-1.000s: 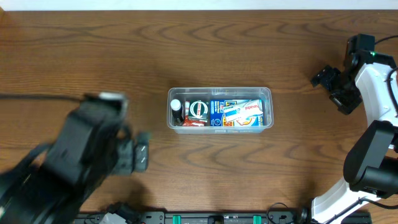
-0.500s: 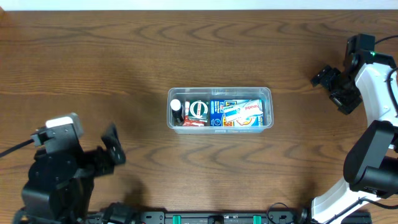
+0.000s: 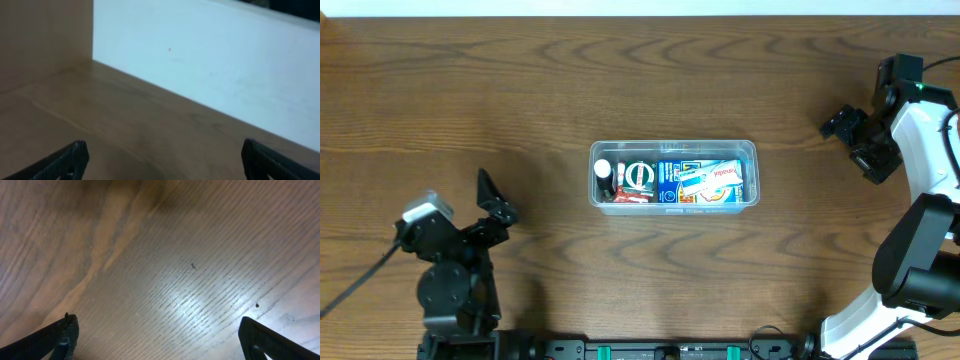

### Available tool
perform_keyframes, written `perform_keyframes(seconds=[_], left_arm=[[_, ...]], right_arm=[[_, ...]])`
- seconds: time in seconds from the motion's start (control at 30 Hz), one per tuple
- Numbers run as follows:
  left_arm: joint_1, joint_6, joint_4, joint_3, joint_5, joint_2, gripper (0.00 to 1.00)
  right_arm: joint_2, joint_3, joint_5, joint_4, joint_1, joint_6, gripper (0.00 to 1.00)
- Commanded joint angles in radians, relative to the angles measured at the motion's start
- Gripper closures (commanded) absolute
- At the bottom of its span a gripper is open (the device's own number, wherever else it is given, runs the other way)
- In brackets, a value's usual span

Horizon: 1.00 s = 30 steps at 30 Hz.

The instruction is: Pack container

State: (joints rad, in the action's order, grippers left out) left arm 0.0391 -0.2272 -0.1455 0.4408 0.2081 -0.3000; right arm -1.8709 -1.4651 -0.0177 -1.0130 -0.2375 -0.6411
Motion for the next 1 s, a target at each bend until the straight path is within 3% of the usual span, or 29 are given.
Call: perform_keyframes(seconds=[0.0,0.43,0.67,0.87,0.97], left_arm=[[0.015,0.017,0.075,-0.084,-0.041,0.066,0.02],[0.081,0.017,0.259,-0.367,-0.124,0.261,0.02],[0.090,0.018,0.250,-0.438,-0.130,0.298,0.02],[0.090,0.062,0.070,-0.437,-0.132,0.298,0.02],[0.090,0.099,0.078,-0.437,-0.146,0.299,0.02]], right_arm=[[-0.007,-0.008,-0.004,-0.001,-0.001,0.010,0.01],[-0.007,-0.008,-0.004,-0.001,-0.001,0.011,0.01],[-0.007,-0.008,-0.004,-0.001,-0.001,0.011,0.01],[-0.007,-0.008,-0.004,-0.001,-0.001,0.011,0.01],[-0.007,-0.008,-0.004,-0.001,-0.001,0.011,0.01]])
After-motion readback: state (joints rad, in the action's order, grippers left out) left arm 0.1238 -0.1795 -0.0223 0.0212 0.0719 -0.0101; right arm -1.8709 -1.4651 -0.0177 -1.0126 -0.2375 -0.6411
